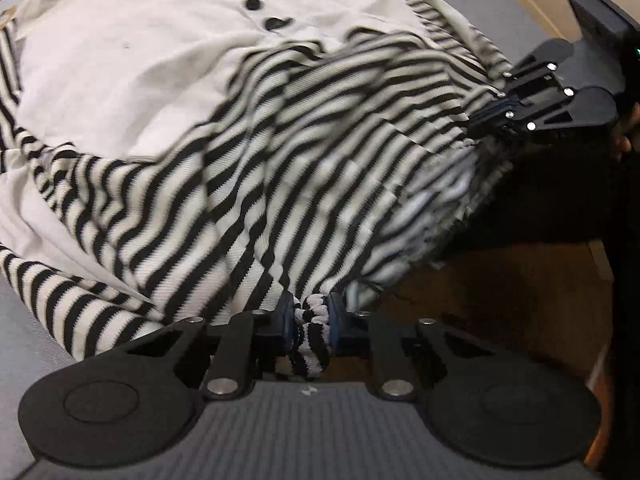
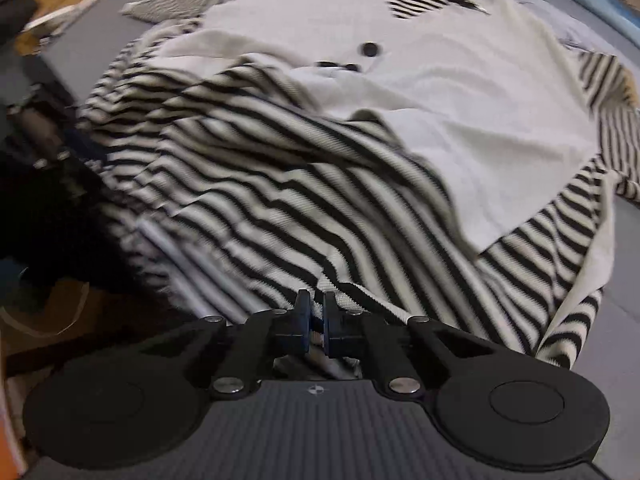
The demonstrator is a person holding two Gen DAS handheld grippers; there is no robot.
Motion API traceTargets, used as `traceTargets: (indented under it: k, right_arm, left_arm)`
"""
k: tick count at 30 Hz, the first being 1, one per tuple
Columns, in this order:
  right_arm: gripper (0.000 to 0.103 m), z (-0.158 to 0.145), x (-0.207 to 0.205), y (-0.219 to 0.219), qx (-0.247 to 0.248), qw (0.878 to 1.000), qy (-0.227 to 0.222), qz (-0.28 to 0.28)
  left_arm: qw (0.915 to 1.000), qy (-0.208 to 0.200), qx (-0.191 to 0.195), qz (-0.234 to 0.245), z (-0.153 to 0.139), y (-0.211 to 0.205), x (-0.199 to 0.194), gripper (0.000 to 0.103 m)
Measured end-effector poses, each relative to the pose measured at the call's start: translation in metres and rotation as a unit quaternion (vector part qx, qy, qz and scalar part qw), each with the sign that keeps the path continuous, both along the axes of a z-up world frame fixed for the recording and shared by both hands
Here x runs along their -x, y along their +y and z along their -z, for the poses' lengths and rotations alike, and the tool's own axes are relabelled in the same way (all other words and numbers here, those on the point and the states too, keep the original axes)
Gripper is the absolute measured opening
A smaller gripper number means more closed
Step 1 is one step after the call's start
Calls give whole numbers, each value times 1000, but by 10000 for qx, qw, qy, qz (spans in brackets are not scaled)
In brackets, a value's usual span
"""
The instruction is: Fold small clothes
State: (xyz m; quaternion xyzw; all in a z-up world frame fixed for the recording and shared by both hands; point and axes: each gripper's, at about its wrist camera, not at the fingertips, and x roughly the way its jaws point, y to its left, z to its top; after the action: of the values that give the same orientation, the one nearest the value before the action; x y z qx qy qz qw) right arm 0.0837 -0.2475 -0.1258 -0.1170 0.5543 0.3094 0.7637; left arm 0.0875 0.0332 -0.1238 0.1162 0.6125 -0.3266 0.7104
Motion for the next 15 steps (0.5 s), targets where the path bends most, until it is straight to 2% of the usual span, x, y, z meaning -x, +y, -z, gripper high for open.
traceTargets:
  k: [4,6,7,8,9,12,13,15]
  right_arm:
    - [4,-2,14,-12,-188,9992,261,-227]
    - [4,-3,16,-20,-292,9985,417,-180]
    - [4,-4,15,-23,-341,9983,460,-111]
    - [4,-6,13,-27,-399,9981,469,-20]
    - [5,-10,11,-29,-451,9981,425,71]
    - [10,-28,3,-36,-1084,9931,249,372]
    - [14,-34,0,-38,-1240,9910,87,490]
    - [42,-42,-9,-41,-1403,9856,-260,909]
  left_arm:
    - [9992,123,73,372,0,-3,11,19]
    - [9991,137,255,318,-5,-1,8,21]
    - [9989,97,439,154,-11,2,3,22]
    - [9980,51,626,-17,-17,7,-3,28]
    - [9961,-37,840,-249,-24,12,-10,39]
    - [9884,-331,1149,-932,-39,22,-29,44]
    - [9863,-321,1181,-1109,-39,22,-36,44]
    - [9852,-330,1100,-1275,-38,15,-45,44]
